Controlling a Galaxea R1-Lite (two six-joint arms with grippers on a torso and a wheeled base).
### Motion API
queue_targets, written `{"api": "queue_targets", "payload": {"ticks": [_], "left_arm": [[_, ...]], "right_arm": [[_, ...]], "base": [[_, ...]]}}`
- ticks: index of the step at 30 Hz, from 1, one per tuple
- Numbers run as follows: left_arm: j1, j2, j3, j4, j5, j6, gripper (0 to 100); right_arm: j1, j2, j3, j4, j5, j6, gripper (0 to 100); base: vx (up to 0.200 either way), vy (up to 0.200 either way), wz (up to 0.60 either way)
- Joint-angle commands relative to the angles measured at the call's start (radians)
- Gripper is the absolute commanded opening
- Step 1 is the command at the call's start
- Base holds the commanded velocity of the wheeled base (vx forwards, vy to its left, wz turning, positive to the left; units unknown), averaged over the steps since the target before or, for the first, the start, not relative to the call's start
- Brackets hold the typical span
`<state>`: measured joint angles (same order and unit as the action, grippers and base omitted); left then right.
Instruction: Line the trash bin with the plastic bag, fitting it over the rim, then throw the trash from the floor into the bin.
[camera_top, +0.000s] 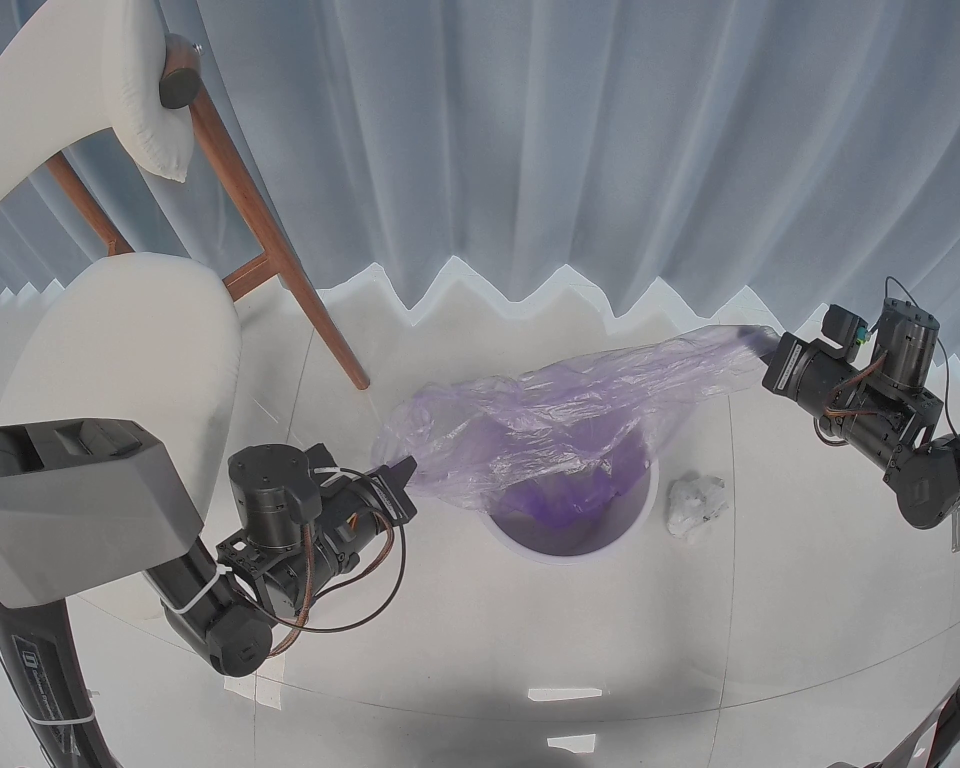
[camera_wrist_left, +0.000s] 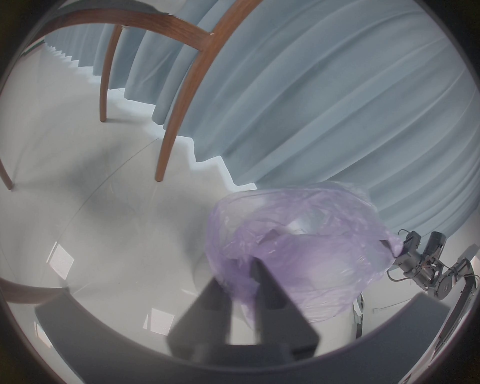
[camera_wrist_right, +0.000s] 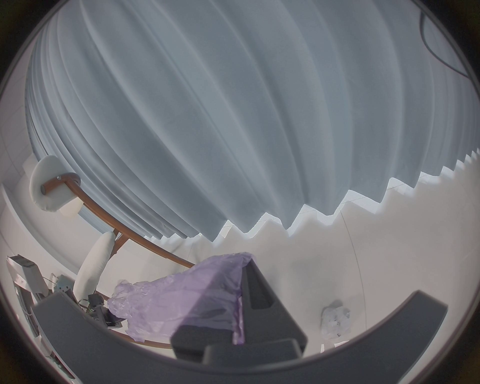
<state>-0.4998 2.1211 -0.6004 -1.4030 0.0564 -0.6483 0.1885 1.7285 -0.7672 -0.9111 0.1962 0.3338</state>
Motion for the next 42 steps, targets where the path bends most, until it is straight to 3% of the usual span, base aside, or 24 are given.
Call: {"api": "queue_targets", "payload": {"ticks": [1,5,9,14,18,26,30,32,36,42], "left_arm": [[-0.016,-0.007,-0.019,-0.004,-0.001,-0.001,0],[-0.080,-0.078,-0.044,0.004,-0.096,-0.002,0],[-0.138,-0.145,-0.070,0.078,-0.113,-0.005,0],[-0.131,-0.151,-0.070,0.119,-0.113,-0.004,0],[-0.080,-0.118,-0.068,0.107,-0.125,-0.008,0],[-0.123,-0.006,-0.010,0.067,-0.125,0.004,0],[-0.128,0.010,0.057,0.019,-0.133,0.068,0],[-0.138,0.005,0.087,0.019,-0.141,0.102,0],[-0.148,-0.012,0.153,0.029,-0.170,0.121,0],[-0.141,-0.016,0.177,0.073,-0.158,0.144,0]], "right_arm": [[-0.001,0.017,-0.003,0.000,0.000,0.001,0],[-0.021,0.056,-0.009,0.000,0.000,-0.001,0],[-0.058,0.098,-0.027,0.003,0.000,-0.002,0],[-0.078,0.149,-0.055,-0.008,0.000,-0.002,0],[-0.072,0.197,-0.046,-0.049,-0.001,-0.006,0],[-0.015,0.189,0.017,-0.061,0.000,-0.006,0],[-0.017,0.154,0.046,-0.040,0.006,-0.006,0],[-0.017,0.128,0.052,0.011,0.008,-0.006,0],[-0.021,0.051,0.036,0.242,0.014,-0.001,0],[-0.027,0.032,0.040,0.416,0.023,-0.010,0]], "base": [[0.000,0.000,0.00],[0.000,0.000,0.00],[0.000,0.000,0.00],[0.000,0.000,0.00],[0.000,0.000,0.00],[0.000,0.000,0.00],[0.000,0.000,0.00],[0.000,0.000,0.00],[0.000,0.000,0.00],[0.000,0.000,0.00]]}}
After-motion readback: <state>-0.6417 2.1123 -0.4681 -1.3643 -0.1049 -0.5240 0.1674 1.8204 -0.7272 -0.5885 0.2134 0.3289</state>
